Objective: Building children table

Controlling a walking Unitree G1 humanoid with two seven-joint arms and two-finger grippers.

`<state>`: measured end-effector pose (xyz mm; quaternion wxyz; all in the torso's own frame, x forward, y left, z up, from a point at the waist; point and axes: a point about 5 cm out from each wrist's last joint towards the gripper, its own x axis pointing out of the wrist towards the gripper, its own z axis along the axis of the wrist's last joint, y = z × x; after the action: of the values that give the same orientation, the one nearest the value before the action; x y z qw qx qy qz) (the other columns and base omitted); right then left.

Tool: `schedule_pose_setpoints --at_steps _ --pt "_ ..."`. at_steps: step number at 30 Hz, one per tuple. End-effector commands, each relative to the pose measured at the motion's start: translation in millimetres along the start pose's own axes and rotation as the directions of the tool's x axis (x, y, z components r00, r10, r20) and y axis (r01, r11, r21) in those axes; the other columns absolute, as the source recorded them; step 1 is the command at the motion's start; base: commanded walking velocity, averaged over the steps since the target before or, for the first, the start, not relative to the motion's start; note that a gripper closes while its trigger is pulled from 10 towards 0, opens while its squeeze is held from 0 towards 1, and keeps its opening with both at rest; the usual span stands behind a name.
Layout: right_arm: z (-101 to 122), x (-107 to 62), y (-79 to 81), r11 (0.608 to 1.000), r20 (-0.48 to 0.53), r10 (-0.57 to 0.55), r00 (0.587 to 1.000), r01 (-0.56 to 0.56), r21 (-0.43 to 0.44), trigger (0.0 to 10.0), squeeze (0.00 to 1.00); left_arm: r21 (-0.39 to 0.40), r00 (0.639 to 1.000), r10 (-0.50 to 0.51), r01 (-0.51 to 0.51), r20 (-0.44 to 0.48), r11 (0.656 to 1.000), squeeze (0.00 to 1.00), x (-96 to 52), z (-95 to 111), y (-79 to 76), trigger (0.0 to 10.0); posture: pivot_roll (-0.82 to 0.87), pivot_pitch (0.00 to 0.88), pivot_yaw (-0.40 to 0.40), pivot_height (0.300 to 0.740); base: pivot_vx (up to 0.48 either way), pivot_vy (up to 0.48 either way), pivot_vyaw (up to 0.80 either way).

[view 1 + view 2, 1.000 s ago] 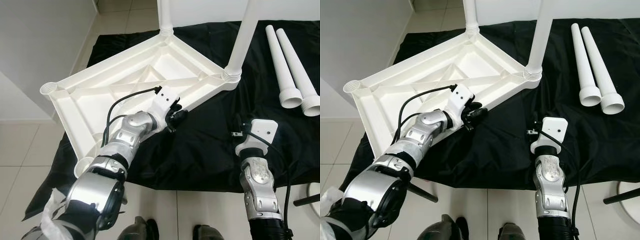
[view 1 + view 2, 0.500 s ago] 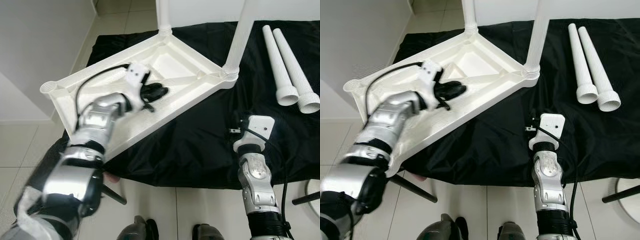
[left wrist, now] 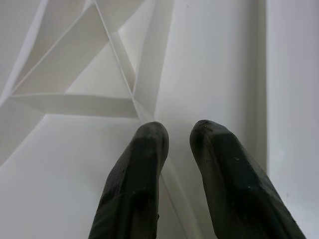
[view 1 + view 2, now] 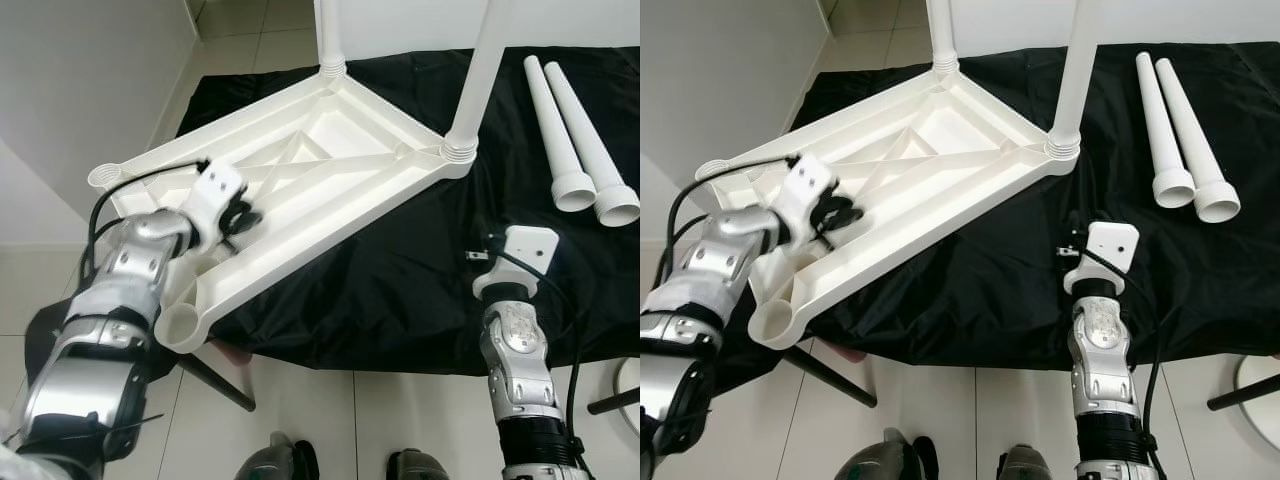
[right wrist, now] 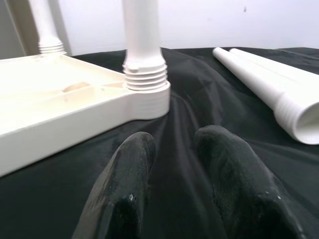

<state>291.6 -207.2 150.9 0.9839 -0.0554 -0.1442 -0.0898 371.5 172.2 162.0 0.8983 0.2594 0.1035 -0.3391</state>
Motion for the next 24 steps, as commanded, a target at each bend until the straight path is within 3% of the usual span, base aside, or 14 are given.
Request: schedule_pose_setpoints --at_steps 1,10,12,15,19,24 --pt "-2 0.4 4.1 1.0 -0.003 0.006 1.0 -0.006 0.019 10.0 0.0 0.068 0.998 0.031 -0.028 -0.048 0.997 0.0 -3.7 -9 0.3 10.0 -0.04 0.062 0.156 0.74 0.0 0.0 0.0" --pt "-1 2.0 4.2 1.0 0.003 0.008 1.0 -0.008 0.021 10.0 0.0 0.155 0.997 -0.026 0.036 -0.071 0.987 0.0 -6.7 -15 -9.0 10.0 -0.04 0.067 0.156 0.74 0.0 0.0 0.0" --pt "-1 2.2 3.7 1.0 0.005 0.005 1.0 -0.005 0.02 10.0 0.0 0.174 0.992 -0.104 0.115 -0.071 0.978 0.0 -7.5 -15 -21.4 10.0 -0.04 0.068 0.157 0.74 0.0 0.0 0.0" --pt "-1 2.5 3.8 1.0 0.005 0.004 1.0 -0.004 0.02 10.0 0.0 0.18 0.988 -0.136 0.146 -0.066 0.973 0.0 -6.1 -14 -28.6 10.0 -0.04 0.07 0.158 0.74 0.0 0.0 0.0" --pt "-1 3.2 3.2 1.0 0.005 0.002 1.0 -0.002 0.02 10.0 0.0 0.157 0.983 -0.177 0.183 -0.046 0.971 0.0 -2.6 -10 -40.9 10.0 -0.05 0.072 0.161 0.74 0.0 0.0 0.0" --pt "-1 3.4 1.7 1.0 0.007 -0.004 1.0 0.004 0.017 10.0 0.0 0.064 0.986 -0.167 0.168 -0.009 0.984 0.0 6.7 2 -50.9 10.0 -0.05 0.07 0.164 0.74 0.0 0.0 0.0"
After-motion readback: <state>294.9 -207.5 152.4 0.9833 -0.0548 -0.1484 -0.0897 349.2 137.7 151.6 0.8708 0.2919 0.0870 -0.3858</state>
